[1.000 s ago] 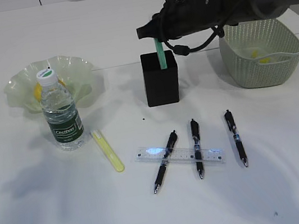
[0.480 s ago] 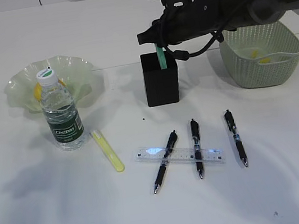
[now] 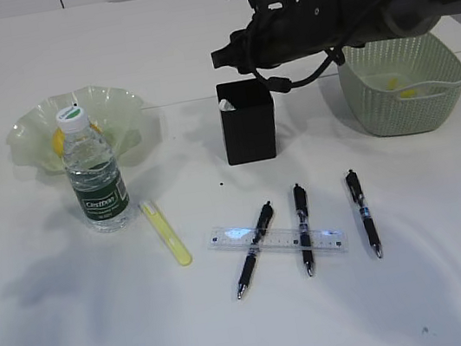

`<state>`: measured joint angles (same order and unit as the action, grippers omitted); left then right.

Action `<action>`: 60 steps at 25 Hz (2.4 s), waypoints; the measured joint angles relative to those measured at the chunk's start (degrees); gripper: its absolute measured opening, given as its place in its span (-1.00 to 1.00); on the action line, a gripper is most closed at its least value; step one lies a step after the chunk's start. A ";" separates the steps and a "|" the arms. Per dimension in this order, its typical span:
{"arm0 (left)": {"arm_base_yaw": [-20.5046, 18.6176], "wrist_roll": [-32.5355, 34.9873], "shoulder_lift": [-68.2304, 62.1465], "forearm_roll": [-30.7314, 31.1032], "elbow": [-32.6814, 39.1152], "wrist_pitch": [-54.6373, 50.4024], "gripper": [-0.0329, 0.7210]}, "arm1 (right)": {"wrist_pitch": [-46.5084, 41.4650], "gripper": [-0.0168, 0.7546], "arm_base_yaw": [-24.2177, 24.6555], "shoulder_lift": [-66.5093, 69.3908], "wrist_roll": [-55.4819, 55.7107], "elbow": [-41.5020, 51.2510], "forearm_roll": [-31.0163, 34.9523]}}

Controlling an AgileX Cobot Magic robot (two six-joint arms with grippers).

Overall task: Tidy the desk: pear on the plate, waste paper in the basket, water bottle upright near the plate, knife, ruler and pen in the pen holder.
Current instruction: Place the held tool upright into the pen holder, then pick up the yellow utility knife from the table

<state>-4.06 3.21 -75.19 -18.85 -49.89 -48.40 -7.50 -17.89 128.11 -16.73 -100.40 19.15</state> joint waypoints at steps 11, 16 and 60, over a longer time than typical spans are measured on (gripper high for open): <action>0.00 0.00 0.00 0.00 0.00 0.00 0.32 | -18.16 -0.22 0.00 -8.54 0.00 0.00 0.20; 0.00 0.00 0.00 -0.11 0.00 -0.47 0.32 | -31.49 -0.22 0.00 -14.06 3.04 0.00 -0.39; 0.00 0.00 0.00 -1.42 0.00 -1.69 0.32 | -63.02 -0.22 -15.38 -0.24 25.13 -20.76 -13.16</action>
<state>-4.06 3.21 -75.19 -20.27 -49.89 -50.10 -70.53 -33.27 127.87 8.40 -121.16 5.99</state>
